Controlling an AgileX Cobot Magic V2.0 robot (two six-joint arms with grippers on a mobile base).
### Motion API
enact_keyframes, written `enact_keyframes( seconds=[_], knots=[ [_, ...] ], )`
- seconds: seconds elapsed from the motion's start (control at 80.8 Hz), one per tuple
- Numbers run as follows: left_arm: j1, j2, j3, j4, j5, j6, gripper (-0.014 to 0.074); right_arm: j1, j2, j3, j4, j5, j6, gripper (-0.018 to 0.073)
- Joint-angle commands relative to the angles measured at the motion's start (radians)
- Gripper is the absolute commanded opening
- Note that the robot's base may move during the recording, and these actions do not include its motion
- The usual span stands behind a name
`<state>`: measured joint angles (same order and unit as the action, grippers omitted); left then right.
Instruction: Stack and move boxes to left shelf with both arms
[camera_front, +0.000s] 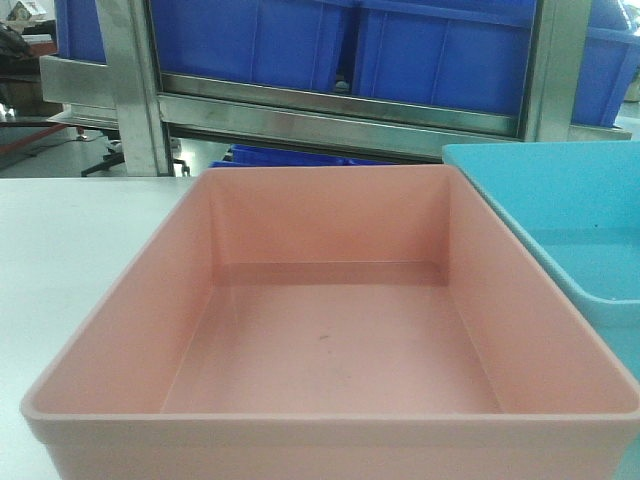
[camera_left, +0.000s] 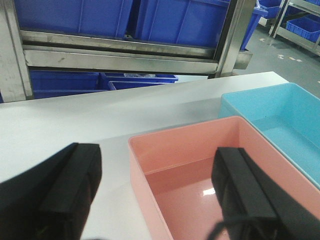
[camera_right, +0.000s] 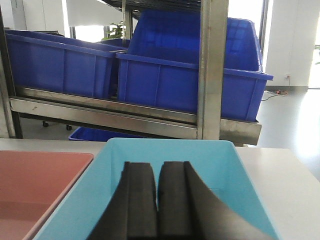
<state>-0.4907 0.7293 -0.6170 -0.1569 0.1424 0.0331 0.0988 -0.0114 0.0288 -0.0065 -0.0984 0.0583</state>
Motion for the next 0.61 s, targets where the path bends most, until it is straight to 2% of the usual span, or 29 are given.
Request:
enact_keyframes(
  seconds=[0.0, 0.049, 0.111, 0.272, 0.371, 0.433, 0.594],
  knots=[
    [-0.007, -0.008, -0.027, 0.000, -0.092, 0.007, 0.0376, -0.001, -0.018, -0.025, -0.010, -0.085, -0.024, 0.0049],
    [-0.007, -0.008, -0.025, 0.000, -0.091, 0.007, 0.0376, 0.001, -0.016, -0.043, -0.009, -0.023, -0.020, 0.0049],
    [-0.007, -0.008, -0.025, 0.000, -0.091, 0.007, 0.0376, 0.001, 0.001, -0.107, -0.009, 0.134, -0.020, 0.0049],
    [-0.007, -0.008, -0.025, 0.000, -0.091, 0.007, 0.0376, 0.001, 0.163, -0.297, -0.009, 0.428, -0.020, 0.0049],
    [-0.007, -0.008, -0.025, 0.000, -0.091, 0.007, 0.0376, 0.001, 0.311, -0.389, 0.006, 0.428, -0.020, 0.0049],
    [-0.007, -0.008, -0.025, 0.000, -0.091, 0.007, 0.0376, 0.001, 0.388, -0.431, 0.055, 0.418, -0.020, 0.0049],
    [-0.007, -0.008, -0.025, 0.000, -0.091, 0.007, 0.0376, 0.001, 0.541, -0.537, 0.119, 0.507, -0.021, 0.0049]
  ],
)
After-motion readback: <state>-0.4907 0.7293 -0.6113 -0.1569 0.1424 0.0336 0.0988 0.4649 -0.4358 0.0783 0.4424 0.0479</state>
